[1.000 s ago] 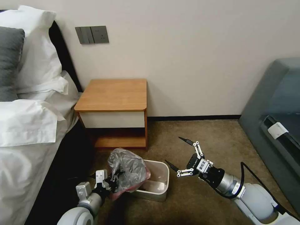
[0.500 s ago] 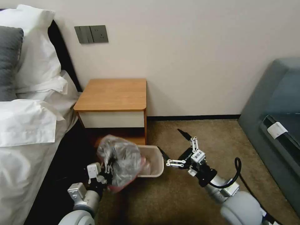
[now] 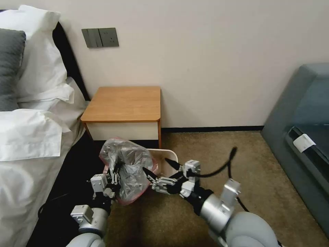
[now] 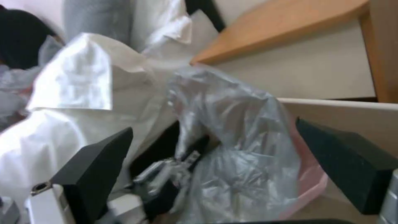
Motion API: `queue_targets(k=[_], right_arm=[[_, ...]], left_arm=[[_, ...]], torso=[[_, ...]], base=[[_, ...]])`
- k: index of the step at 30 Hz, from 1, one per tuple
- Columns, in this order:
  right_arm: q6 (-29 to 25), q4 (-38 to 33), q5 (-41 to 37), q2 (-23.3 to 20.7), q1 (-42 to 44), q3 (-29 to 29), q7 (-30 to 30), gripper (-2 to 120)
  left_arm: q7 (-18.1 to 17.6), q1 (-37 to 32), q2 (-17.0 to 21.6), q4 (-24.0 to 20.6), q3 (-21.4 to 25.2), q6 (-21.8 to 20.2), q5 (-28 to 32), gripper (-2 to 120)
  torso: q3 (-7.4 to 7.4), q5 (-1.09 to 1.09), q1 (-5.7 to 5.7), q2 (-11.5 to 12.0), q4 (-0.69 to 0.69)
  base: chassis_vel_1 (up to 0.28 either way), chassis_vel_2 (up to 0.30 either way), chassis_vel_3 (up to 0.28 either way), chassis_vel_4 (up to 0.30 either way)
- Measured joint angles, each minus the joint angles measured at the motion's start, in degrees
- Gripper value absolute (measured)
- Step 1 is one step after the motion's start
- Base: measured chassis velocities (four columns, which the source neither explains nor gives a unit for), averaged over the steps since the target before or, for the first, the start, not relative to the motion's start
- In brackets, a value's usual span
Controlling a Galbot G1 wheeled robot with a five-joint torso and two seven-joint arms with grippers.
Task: Pick up the garbage bag from the table and place it over the trash can.
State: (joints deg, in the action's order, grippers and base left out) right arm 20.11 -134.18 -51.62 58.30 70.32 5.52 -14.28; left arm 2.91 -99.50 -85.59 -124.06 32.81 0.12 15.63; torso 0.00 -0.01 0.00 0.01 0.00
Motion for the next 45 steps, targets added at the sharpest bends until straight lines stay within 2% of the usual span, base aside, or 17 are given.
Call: queue_targets(k=[5, 7, 14, 16, 17, 19, 21, 25, 26, 27, 33, 34, 37, 38, 40, 41, 45], right_arm=[[2.1, 3.3, -0.2, 1.4, -3.2, 1.3, -2.3, 100], [3.4, 7.5, 0.0, 2.4, -6.7, 2.2, -3.2, 100], [3.0, 12.0, -1.8, 3.6, -9.3, 2.3, -2.8, 97], [2.6, 12.7, -2.1, 4.0, -9.6, 2.3, -2.5, 88], [2.6, 12.7, -2.1, 4.0, -9.6, 2.3, -2.5, 88], [2.1, 12.8, -1.9, 4.1, -9.3, 2.5, -1.8, 76], [1.8, 12.8, -1.7, 4.1, -9.1, 2.5, -1.5, 71], [1.8, 12.8, -1.7, 4.1, -9.1, 2.5, -1.5, 71], [1.1, 12.6, -0.7, 4.1, -8.6, 2.5, -0.5, 53], [1.0, 12.5, -0.5, 3.9, -8.5, 2.5, -0.2, 47], [0.6, 11.9, 0.0, 3.5, -8.3, 2.3, 0.5, 32], [0.4, 11.8, 0.4, 3.6, -8.2, 2.3, 0.7, 21], [0.4, 11.8, 1.0, 3.8, -8.1, 2.5, 1.0, 14], [0.3, 11.8, 1.3, 3.9, -8.0, 2.6, 1.1, 7], [0.3, 11.8, 1.3, 3.9, -8.0, 2.6, 1.1, 7], [0.2, 11.8, 1.7, 4.1, -8.0, 2.7, 1.3, 0], [0.1, 11.9, 2.2, 4.1, -8.1, 2.8, 1.5, 0]], left_arm=[[1.1, -0.2, -0.1, -0.1, 0.1, 1.1, -0.2, 11], [1.9, -0.2, -0.1, -0.8, 0.4, 1.5, 0.0, 11], [4.4, -0.4, 0.2, -0.9, 1.2, 2.5, 1.4, 11], [5.1, -0.3, 0.3, -0.9, 1.3, 2.5, 1.8, 11], [5.1, -0.3, 0.3, -0.9, 1.3, 2.5, 1.8, 11], [5.2, 0.0, 0.4, -0.6, 1.4, 2.5, 2.2, 11], [5.2, 0.1, 0.4, -0.4, 1.4, 2.5, 2.3, 11], [5.2, 0.1, 0.4, -0.4, 1.4, 2.5, 2.3, 11], [5.1, 0.3, 0.4, 0.3, 1.4, 2.5, 2.5, 11], [5.1, 0.3, 0.4, 0.4, 1.5, 2.5, 2.5, 11], [4.9, 0.3, 0.4, 0.8, 1.7, 2.5, 2.8, 11], [4.8, 0.3, 0.2, 0.9, 1.7, 2.5, 2.8, 11], [4.8, 0.2, 0.0, 0.9, 1.6, 2.5, 2.8, 11], [4.8, 0.2, -0.1, 0.9, 1.5, 2.5, 2.8, 11], [4.8, 0.2, -0.1, 0.9, 1.5, 2.5, 2.8, 11], [4.8, 0.1, -0.1, 0.9, 1.5, 2.5, 2.7, 11], [4.8, 0.0, 0.0, 0.9, 1.6, 2.5, 2.7, 11]], torso=[[0.0, 0.0, 0.0, 0.0, 0.01], [0.0, 0.01, 0.0, 0.0, 0.01], [0.0, 0.01, 0.0, 0.0, 0.0], [0.0, 0.01, 0.0, 0.0, 0.0], [0.0, 0.01, 0.0, 0.0, 0.0], [0.0, 0.0, 0.0, 0.0, 0.0], [0.0, 0.0, 0.0, 0.0, 0.0], [0.0, 0.0, 0.0, 0.0, 0.0], [0.0, 0.0, 0.0, 0.0, 0.0], [0.0, 0.01, 0.0, 0.0, 0.0], [0.0, 0.0, 0.0, 0.0, 0.0], [0.0, 0.01, 0.0, 0.0, 0.0], [0.0, 0.01, 0.0, 0.0, 0.0], [0.0, 0.01, 0.0, 0.0, 0.0], [0.0, 0.01, 0.0, 0.0, 0.0], [0.0, 0.01, 0.01, 0.0, 0.0], [0.0, 0.01, 0.0, 0.0, 0.0]], base=[[0.0, 0.0, 0.0, 0.0], [0.0, 0.0, 0.0, 0.0], [0.0, 0.0, 0.0, 0.0], [0.0, 0.0, 0.0, 0.0], [0.0, 0.0, 0.0, 0.0], [0.0, 0.0, 0.0, 0.0], [0.0, 0.0, 0.0, 0.0], [0.0, 0.0, 0.0, 0.0], [0.0, 0.0, 0.0, 0.0], [0.0, 0.0, 0.0, 0.0], [0.0, 0.0, 0.0, 0.0], [0.0, 0.0, 0.0, 0.0], [0.0, 0.0, 0.0, 0.0], [0.0, 0.0, 0.0, 0.0], [0.0, 0.0, 0.0, 0.0], [0.0, 0.0, 0.0, 0.0], [0.0, 0.0, 0.0, 0.0]])
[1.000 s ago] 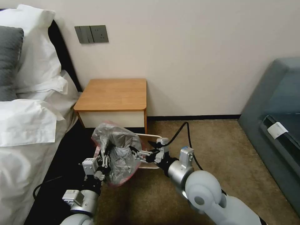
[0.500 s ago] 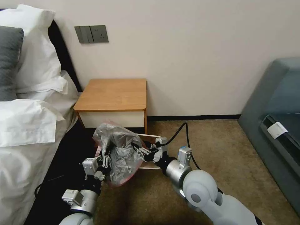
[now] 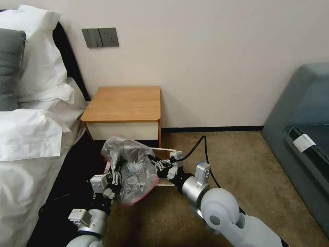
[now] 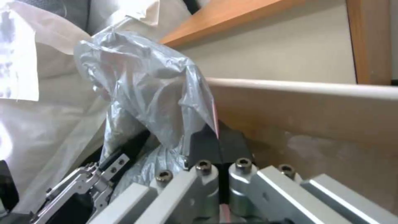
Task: Pick up the garbage bag from the table and place it over the trash can.
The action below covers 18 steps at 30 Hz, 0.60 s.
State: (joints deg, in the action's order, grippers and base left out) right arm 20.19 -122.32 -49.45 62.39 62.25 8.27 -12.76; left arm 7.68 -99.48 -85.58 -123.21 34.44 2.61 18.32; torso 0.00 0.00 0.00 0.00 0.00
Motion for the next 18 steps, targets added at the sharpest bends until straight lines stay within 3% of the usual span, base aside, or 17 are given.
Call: queue_targets(k=[18], right_arm=[[-1.7, 0.0, 0.4, -4.5, 0.0, -6.6, 1.7, 0]], left_arm=[[0.4, -0.3, 0.5, 1.5, 0.5, 1.6, -0.1, 11]], torso=[[0.0, 0.01, 0.0, 0.0, 0.0]], base=[[0.0, 0.0, 0.0, 0.0]])
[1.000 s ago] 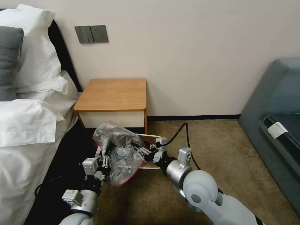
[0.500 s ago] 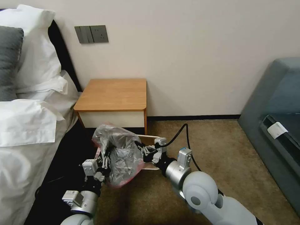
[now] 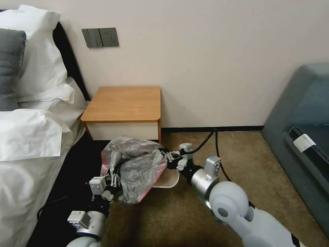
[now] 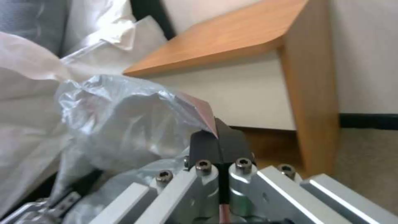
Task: Pick up the garbage bag from the table and place it over the trash can.
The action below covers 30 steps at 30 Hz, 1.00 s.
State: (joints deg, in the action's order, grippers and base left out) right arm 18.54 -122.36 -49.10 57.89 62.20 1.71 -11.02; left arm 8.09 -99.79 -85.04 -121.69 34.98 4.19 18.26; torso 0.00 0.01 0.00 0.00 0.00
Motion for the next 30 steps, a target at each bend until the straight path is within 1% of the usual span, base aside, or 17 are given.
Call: queue_targets(k=[1, 2, 4, 6, 9, 10, 11, 12, 15, 21, 26, 28, 29, 30], right_arm=[[-0.2, 0.3, 0.0, -1.1, 0.4, -1.1, 0.3, 0], [-0.2, 0.3, 0.0, -1.1, 0.4, -1.1, 0.3, 0], [-0.4, 0.5, 0.0, -2.7, 1.1, -2.6, 0.7, 0], [-0.4, 0.5, 0.0, -2.7, 1.1, -2.6, 0.7, 0], [-1.0, 0.5, 0.0, -5.7, 2.9, -5.3, 1.2, 0], [-1.0, 0.5, 0.0, -5.7, 2.9, -5.3, 1.2, 0], [-1.3, 0.5, 0.0, -6.8, 3.6, -6.1, 1.5, 0], [-1.3, 0.5, 0.0, -6.8, 3.6, -6.1, 1.5, 0], [-2.2, 0.4, 0.7, -8.6, 5.0, -7.2, 2.0, 0], [-2.6, 0.1, 1.9, -9.7, 6.7, -7.6, 2.6, 0], [-3.1, 0.6, 4.5, -10.1, 8.4, -7.3, 3.3, 0], [-3.2, 0.9, 5.4, -10.1, 8.8, -7.1, 3.7, 10], [-3.2, 0.9, 5.4, -10.1, 8.8, -7.1, 3.7, 10], [-3.4, 1.3, 6.2, -9.8, 8.8, -7.0, 4.0, 17]], left_arm=[[0.2, 0.0, 0.1, 0.1, 0.0, 0.3, 0.2, 11], [0.2, 0.0, 0.1, 0.1, 0.0, 0.3, 0.2, 11], [0.5, 0.0, 0.2, 0.2, 0.1, 0.7, 0.6, 11], [0.5, 0.0, 0.2, 0.2, 0.1, 0.7, 0.6, 11], [1.5, 0.0, 0.5, 0.5, 0.1, 1.4, 1.6, 11], [1.5, 0.0, 0.5, 0.5, 0.1, 1.4, 1.6, 11], [1.9, 0.1, 0.5, 0.6, 0.1, 1.6, 2.1, 11], [1.9, 0.1, 0.5, 0.6, 0.1, 1.6, 2.1, 11], [2.1, 0.3, 0.6, 0.7, 0.0, 1.7, 3.2, 11], [1.7, 0.6, 0.6, 0.8, 0.0, 1.6, 4.4, 11], [0.8, 0.7, 0.4, -0.6, 0.1, 0.3, 8.2, 11], [0.3, 0.9, 0.1, -1.1, 0.0, -0.3, 9.7, 11], [0.3, 0.9, 0.1, -1.1, 0.0, -0.3, 9.7, 11], [0.0, 0.9, -0.2, -1.4, -0.2, -0.7, 10.9, 11]], torso=[[0.0, 0.0, 0.0, 0.0, 0.0], [0.0, 0.0, 0.0, 0.0, 0.0], [0.0, 0.0, 0.0, 0.0, 0.0], [0.0, 0.0, 0.0, 0.0, 0.0], [0.0, 0.0, 0.0, 0.0, -0.01], [0.0, 0.0, 0.0, 0.0, -0.01], [0.0, 0.0, 0.0, 0.0, -0.01], [0.0, 0.0, 0.0, 0.0, -0.01], [0.0, 0.0, 0.0, 0.0, 0.0], [0.0, 0.0, 0.0, 0.0, 0.0], [0.0, -0.01, 0.0, 0.0, 0.0], [0.0, -0.01, 0.0, 0.0, 0.0], [0.0, -0.01, 0.0, 0.0, 0.0], [0.0, -0.01, 0.0, 0.0, 0.0]], base=[[0.0, 0.0, 0.0, 0.0], [0.0, 0.0, 0.0, 0.0], [0.0, 0.0, 0.0, 0.0], [0.0, 0.0, 0.0, 0.0], [0.0, 0.0, 0.0, 0.0], [0.0, 0.0, 0.0, 0.0], [0.0, 0.0, 0.0, 0.0], [0.0, 0.0, 0.0, 0.0], [0.0, 0.0, 0.0, 0.0], [0.0, 0.0, 0.0, 0.0], [0.0, 0.0, 0.0, 0.0], [0.0, 0.0, 0.0, 0.0], [0.0, 0.0, 0.0, 0.0], [0.0, 0.0, 0.0, 0.0]])
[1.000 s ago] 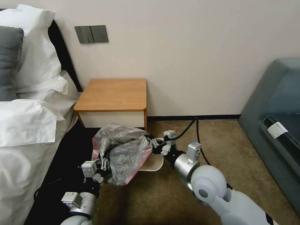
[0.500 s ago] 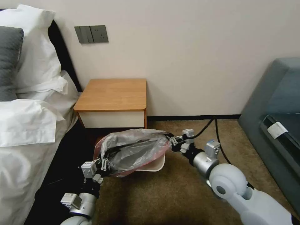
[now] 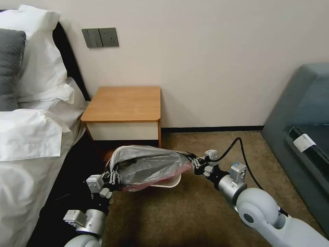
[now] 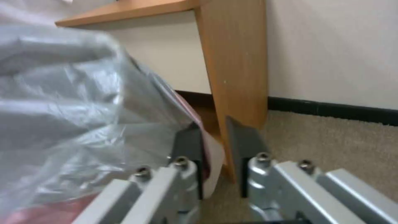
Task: Pick up the garbage bag from the table and place it over the trash can.
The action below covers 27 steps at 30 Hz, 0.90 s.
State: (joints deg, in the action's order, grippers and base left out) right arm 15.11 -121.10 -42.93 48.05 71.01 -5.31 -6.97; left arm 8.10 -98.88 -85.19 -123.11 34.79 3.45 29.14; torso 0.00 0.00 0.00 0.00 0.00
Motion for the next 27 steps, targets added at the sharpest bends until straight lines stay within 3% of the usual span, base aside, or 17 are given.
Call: queue_targets(k=[1, 2, 4, 8, 10, 17, 21, 27], right_arm=[[0.0, 0.0, 0.0, 0.0, 0.0, 0.0, 0.0, 17], [-0.1, 0.1, 0.8, 0.2, 0.0, 0.0, 0.4, 30], [-0.5, 0.5, 3.5, -0.1, 0.9, 0.0, 1.9, 43], [-1.4, 1.0, 6.4, -0.3, 1.7, 0.1, 3.2, 51], [-1.8, 1.2, 8.2, -0.3, 2.3, 0.3, 3.8, 64], [-2.1, 1.8, 10.5, -0.2, 2.7, 0.5, 3.9, 86], [-2.1, 1.9, 11.3, -0.2, 2.9, 0.5, 3.9, 98], [-2.6, 2.3, 13.0, -0.3, 4.2, -0.1, 4.0, 100]], left_arm=[[0.0, 0.0, 0.0, 0.0, 0.0, 0.0, 0.0, 11], [-0.6, 0.0, -0.4, -0.4, -0.4, -0.7, 1.9, 11], [-1.8, 0.1, -0.9, -0.9, -0.6, -1.9, 5.0, 11], [-2.6, 0.4, -1.4, -1.0, -0.6, -2.4, 6.0, 11], [-3.0, 0.7, -1.9, -1.0, -0.6, -2.7, 6.3, 11], [-3.1, 0.9, -2.7, -1.2, -0.7, -2.9, 6.6, 11], [-3.2, 1.0, -3.0, -1.2, -0.7, -3.0, 6.7, 11], [-3.3, 1.1, -3.9, -1.2, -0.9, -3.2, 7.4, 11]], torso=[[0.0, 0.0, 0.0, 0.0, 0.0], [0.0, 0.0, 0.0, 0.0, 0.0], [0.0, 0.0, 0.0, 0.0, 0.0], [0.0, 0.0, 0.0, 0.0, 0.0], [0.0, 0.01, 0.0, 0.0, 0.0], [0.0, 0.01, 0.0, 0.0, 0.0], [0.0, 0.01, 0.0, 0.0, 0.0], [0.0, 0.01, 0.0, 0.0, 0.01]], base=[[0.0, 0.0, 0.0, 0.0], [0.0, 0.0, 0.0, 0.0], [0.0, 0.0, 0.0, 0.0], [0.0, 0.0, 0.0, 0.0], [0.0, 0.0, 0.0, 0.0], [0.0, 0.0, 0.0, 0.0], [0.0, 0.0, 0.0, 0.0], [0.0, 0.0, 0.0, 0.0]])
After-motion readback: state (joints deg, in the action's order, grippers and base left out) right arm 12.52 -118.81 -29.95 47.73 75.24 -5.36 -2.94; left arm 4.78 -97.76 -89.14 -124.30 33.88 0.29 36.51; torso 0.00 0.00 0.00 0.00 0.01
